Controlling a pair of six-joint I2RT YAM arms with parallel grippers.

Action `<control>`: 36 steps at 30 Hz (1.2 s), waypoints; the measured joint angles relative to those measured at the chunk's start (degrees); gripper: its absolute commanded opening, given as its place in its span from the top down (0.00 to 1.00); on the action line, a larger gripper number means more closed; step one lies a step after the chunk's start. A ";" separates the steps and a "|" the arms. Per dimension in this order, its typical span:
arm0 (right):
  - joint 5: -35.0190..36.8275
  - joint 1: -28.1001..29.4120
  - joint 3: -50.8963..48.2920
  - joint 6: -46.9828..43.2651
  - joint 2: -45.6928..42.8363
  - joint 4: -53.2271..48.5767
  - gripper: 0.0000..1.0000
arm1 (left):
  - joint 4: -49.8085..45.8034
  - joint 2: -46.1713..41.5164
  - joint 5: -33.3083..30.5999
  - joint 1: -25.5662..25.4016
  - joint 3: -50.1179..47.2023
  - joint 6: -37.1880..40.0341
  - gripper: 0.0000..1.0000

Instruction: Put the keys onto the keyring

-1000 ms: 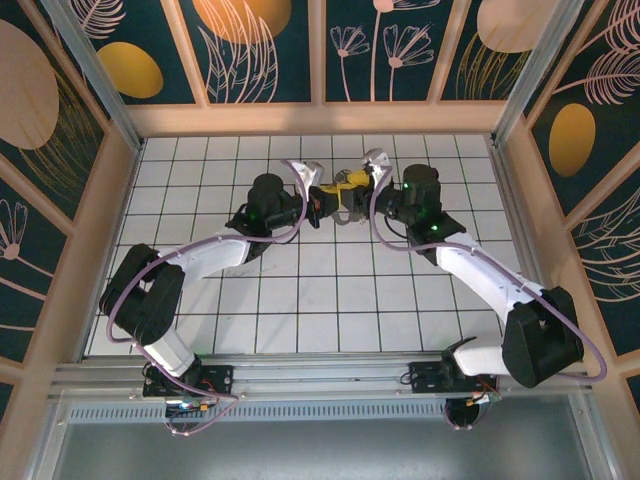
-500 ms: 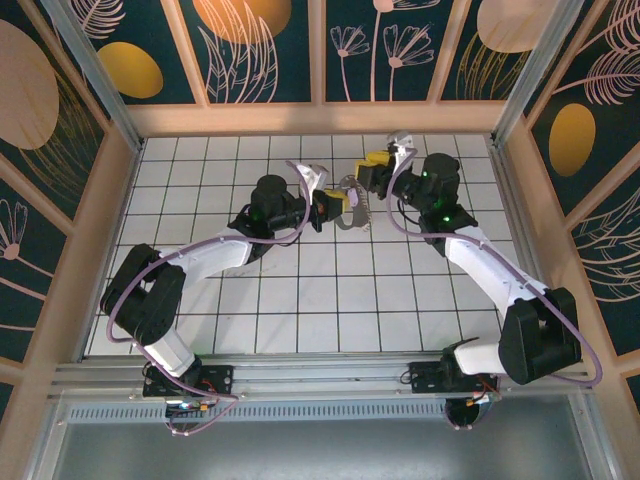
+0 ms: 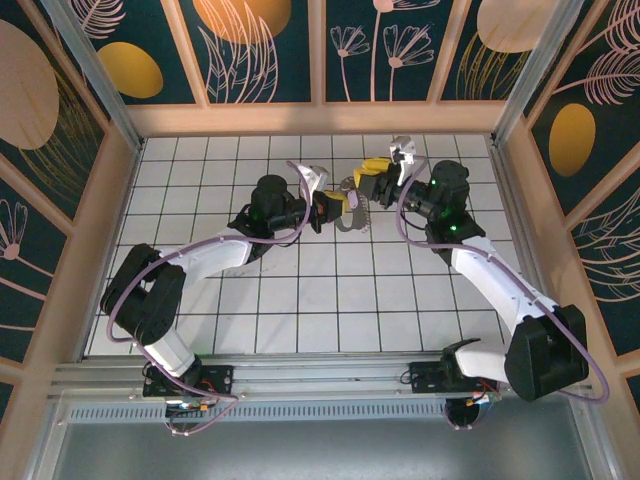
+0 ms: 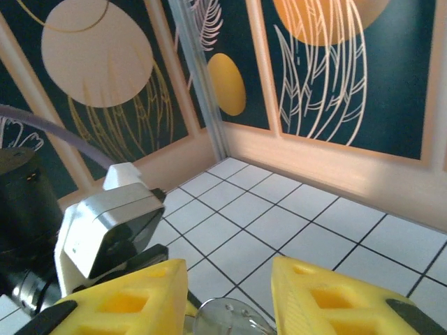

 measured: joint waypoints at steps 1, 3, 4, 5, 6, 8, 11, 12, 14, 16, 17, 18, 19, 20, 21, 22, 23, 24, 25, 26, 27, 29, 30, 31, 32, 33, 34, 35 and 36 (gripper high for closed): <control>-0.33 0.00 -0.17 0.00 0.00 0.00 0.64 | -0.02 0.00 0.02 0.00 0.00 0.00 1.00; -1.05 0.00 -0.76 -0.02 -0.07 -0.13 0.64 | -0.11 0.00 0.04 0.00 0.00 0.00 1.00; -1.22 0.02 -1.03 -0.28 -0.09 -0.66 0.63 | -0.22 0.00 0.11 0.00 0.02 0.00 1.00; -1.16 0.22 -1.18 -0.66 -0.13 -1.11 0.60 | -0.24 0.04 0.17 0.00 0.04 0.00 1.00; -0.37 0.57 -1.27 -1.44 -0.24 -1.84 0.58 | -0.35 0.15 0.17 0.00 0.17 0.00 1.00; 1.62 1.86 -1.51 -3.48 -0.76 -3.61 0.56 | -0.57 0.42 0.22 0.00 0.48 0.02 1.00; 5.11 4.02 -1.53 -7.32 -1.90 -6.08 0.55 | -1.11 0.79 0.26 0.00 0.83 0.22 1.00; 6.21 4.52 -1.57 -8.70 -2.38 -6.78 0.54 | -1.38 0.85 0.42 0.00 0.90 0.37 1.00; 7.96 4.79 -1.88 -11.04 -3.43 -7.65 0.54 | -1.95 1.03 0.68 -0.02 1.11 0.48 1.00; 9.40 4.76 -2.21 -13.16 -4.37 -8.33 0.54 | -2.71 1.09 0.87 -0.02 1.44 0.85 1.00; 9.66 4.76 -2.23 -13.92 -4.68 -8.61 0.54 | -2.99 1.09 0.96 -0.02 1.62 1.05 1.00; 9.84 4.76 -2.23 -14.73 -4.96 -8.83 0.55 | -3.19 1.09 1.11 -0.02 1.77 1.29 1.00; 10.03 4.76 -2.23 -15.28 -5.18 -9.03 0.55 | -3.54 1.09 1.25 -0.02 1.95 1.62 1.00; 10.08 4.63 -2.23 -15.54 -5.38 -9.16 0.56 | -4.02 1.09 1.25 -0.02 2.05 1.92 1.00; 10.10 4.39 -2.23 -15.56 -5.46 -9.18 0.56 | -4.52 1.09 1.25 -0.02 2.19 2.36 1.00; 10.01 3.91 -2.25 -15.47 -5.49 -9.18 0.56 | -5.07 1.09 1.16 -0.02 2.25 2.86 1.00; 9.99 3.41 -2.38 -15.17 -5.51 -9.03 0.57 | -5.68 1.07 0.83 -0.02 2.25 3.41 1.00; 9.99 2.75 -2.62 -14.73 -5.53 -8.94 0.57 | -6.58 1.05 0.46 -0.02 2.32 3.93 1.00; 9.97 1.97 -2.97 -14.05 -5.60 -8.92 0.57 | -7.96 1.05 0.07 -0.02 2.58 4.70 1.00; 10.01 1.38 -3.34 -13.38 -5.64 -8.76 0.57 | -9.25 1.05 -0.17 -0.02 2.89 5.31 1.00; 10.23 0.79 -3.93 -12.26 -5.79 -8.37 0.57 | -10.86 1.03 -0.52 -0.02 3.37 6.03 1.00; 11.06 -0.31 -5.57 -9.55 -6.40 -6.99 0.58 | -14.58 1.03 -1.73 -0.02 4.85 7.48 1.00; 11.45 -0.94 -6.82 -7.61 -6.99 -6.05 0.57 | -16.63 1.03 -2.40 -0.02 5.84 8.20 1.00; 11.72 -1.66 -8.13 -5.75 -7.63 -5.16 0.58 | -18.91 1.05 -3.19 -0.02 7.08 8.92 1.00; 11.87 -2.38 -9.53 -3.96 -8.31 -3.96 0.57 | -20.70 1.05 -3.96 -0.02 8.13 9.53 1.00; 11.98 -3.04 -11.19 -2.25 -9.09 -2.82 0.58 | -22.80 1.05 -4.94 -0.02 9.44 10.34 1.00; 11.98 -3.43 -12.44 -0.92 -9.77 -2.12 0.57 | -24.46 1.03 -5.99 -0.02 10.47 10.97 1.00; 11.91 -3.67 -14.03 0.44 -10.60 -1.22 0.58 | -26.23 1.03 -7.26 -0.02 11.45 11.72 1.00; 11.76 -3.69 -15.58 1.60 -11.41 -0.33 0.57 | -28.02 1.03 -8.70 -0.02 12.35 12.52 1.00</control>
